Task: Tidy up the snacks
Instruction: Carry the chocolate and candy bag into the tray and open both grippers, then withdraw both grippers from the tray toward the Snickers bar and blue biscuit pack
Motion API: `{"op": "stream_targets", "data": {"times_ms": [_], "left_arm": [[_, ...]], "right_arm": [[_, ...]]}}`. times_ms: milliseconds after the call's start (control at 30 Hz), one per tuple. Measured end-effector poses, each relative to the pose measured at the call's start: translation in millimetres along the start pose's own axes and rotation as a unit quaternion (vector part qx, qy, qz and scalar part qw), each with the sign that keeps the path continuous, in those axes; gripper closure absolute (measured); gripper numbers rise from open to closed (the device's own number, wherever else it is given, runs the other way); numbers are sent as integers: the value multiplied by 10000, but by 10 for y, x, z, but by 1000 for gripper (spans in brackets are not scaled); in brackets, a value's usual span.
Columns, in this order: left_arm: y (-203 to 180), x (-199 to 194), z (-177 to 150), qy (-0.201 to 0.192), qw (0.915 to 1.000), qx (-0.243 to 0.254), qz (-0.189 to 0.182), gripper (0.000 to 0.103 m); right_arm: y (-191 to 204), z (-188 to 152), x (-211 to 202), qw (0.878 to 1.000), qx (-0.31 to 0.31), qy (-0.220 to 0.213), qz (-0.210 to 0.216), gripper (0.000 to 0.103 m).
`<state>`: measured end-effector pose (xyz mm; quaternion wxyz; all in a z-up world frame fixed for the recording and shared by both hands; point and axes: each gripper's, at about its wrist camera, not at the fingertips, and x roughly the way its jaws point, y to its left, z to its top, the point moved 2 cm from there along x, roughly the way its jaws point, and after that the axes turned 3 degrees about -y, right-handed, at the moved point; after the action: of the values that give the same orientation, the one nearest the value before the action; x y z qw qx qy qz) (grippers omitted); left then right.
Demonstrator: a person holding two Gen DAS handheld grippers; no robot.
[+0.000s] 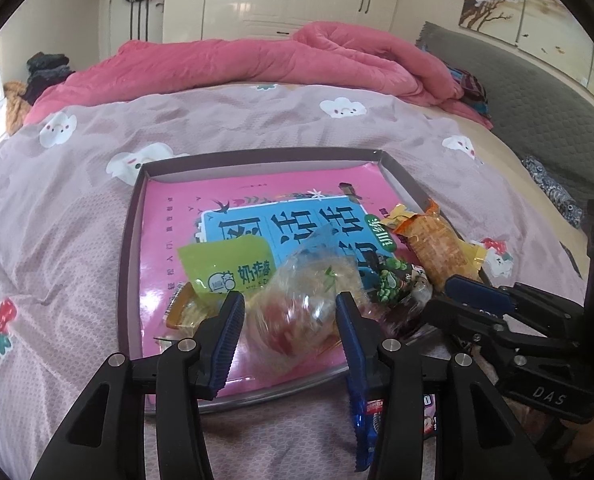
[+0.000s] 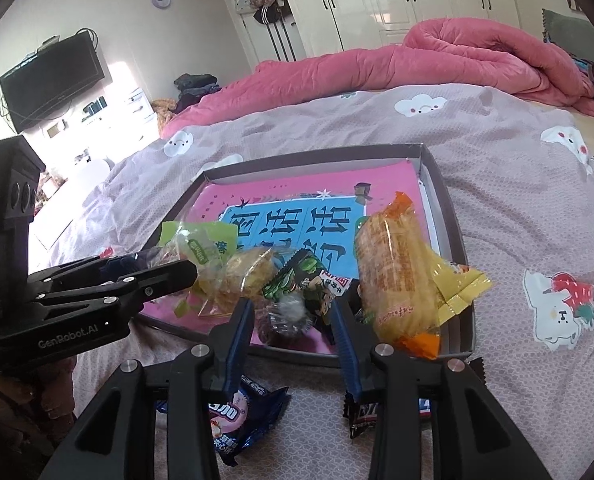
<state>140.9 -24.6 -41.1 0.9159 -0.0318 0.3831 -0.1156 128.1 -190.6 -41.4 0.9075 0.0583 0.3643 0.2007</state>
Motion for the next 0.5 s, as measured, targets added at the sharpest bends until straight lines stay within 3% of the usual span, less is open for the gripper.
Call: {"op": "stream_targets", "data": {"times_ms": [333, 500], "left_arm": [[75, -48, -1, 11, 9999, -124, 61, 41], [85, -178, 22, -88, 9998, -156, -26, 33]], "right_arm": [[-207, 28, -329, 9983, 480, -338, -65, 56], [-409, 5, -469, 9944, 924, -449, -240, 47]]}}
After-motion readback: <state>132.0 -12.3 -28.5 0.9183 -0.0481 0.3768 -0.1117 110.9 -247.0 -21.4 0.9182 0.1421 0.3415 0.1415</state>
